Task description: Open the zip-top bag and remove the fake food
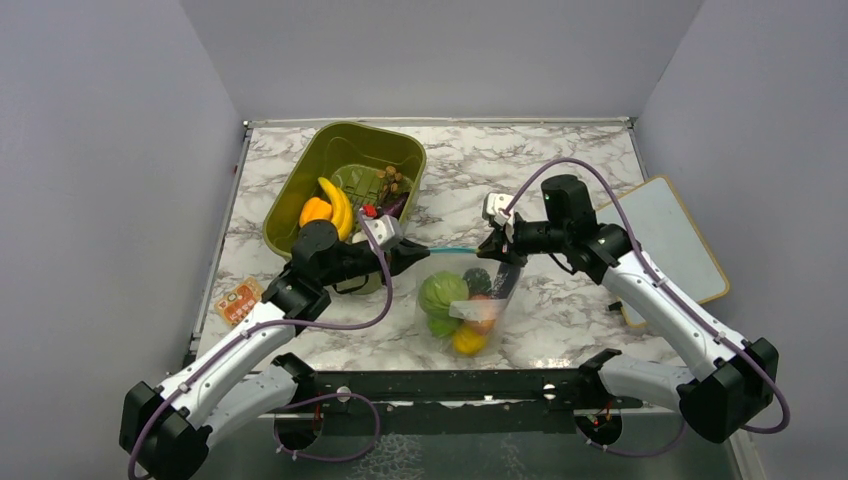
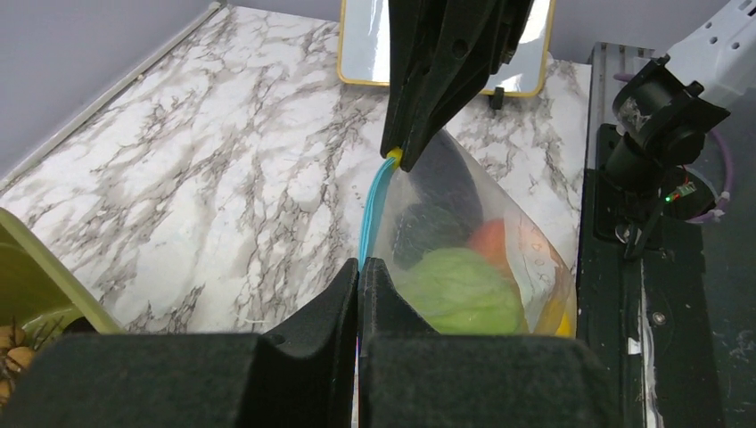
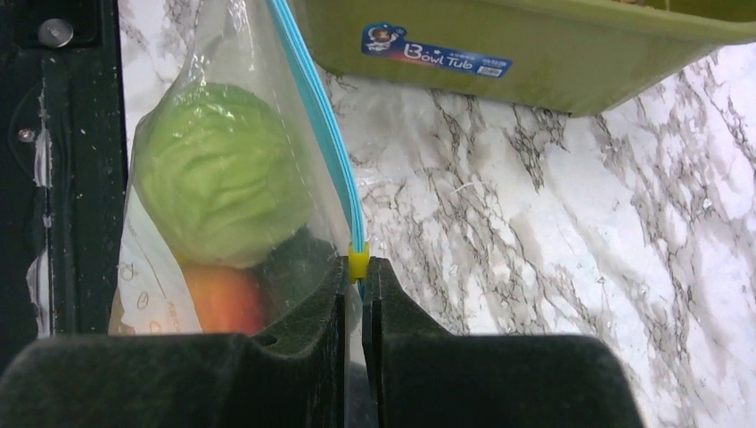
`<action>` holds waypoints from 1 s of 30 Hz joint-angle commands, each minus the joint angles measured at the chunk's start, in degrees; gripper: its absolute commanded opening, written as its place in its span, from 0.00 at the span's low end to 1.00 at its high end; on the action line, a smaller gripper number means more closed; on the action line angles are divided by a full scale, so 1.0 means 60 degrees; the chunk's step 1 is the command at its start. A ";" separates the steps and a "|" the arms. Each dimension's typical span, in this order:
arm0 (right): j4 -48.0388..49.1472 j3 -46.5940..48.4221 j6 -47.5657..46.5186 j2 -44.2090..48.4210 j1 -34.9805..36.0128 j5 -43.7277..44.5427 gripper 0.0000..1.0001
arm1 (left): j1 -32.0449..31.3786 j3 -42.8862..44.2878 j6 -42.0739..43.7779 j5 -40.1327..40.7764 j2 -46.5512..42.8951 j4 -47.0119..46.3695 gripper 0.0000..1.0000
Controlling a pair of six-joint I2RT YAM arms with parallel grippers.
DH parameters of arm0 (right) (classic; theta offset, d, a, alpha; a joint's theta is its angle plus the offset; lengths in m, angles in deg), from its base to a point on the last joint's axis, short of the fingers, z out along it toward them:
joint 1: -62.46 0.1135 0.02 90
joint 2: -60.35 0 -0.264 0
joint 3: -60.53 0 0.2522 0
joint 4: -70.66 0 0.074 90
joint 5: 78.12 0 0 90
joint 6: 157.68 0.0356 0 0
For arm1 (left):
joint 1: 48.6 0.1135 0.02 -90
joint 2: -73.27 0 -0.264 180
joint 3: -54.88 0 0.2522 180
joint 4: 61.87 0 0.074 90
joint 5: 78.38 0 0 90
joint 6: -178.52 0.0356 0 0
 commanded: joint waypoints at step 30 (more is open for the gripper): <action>-0.3040 -0.0163 -0.0585 0.1273 -0.0818 0.3165 0.01 | 0.0019 -0.0173 0.0512 0.4268 -0.2189 0.0052 0.00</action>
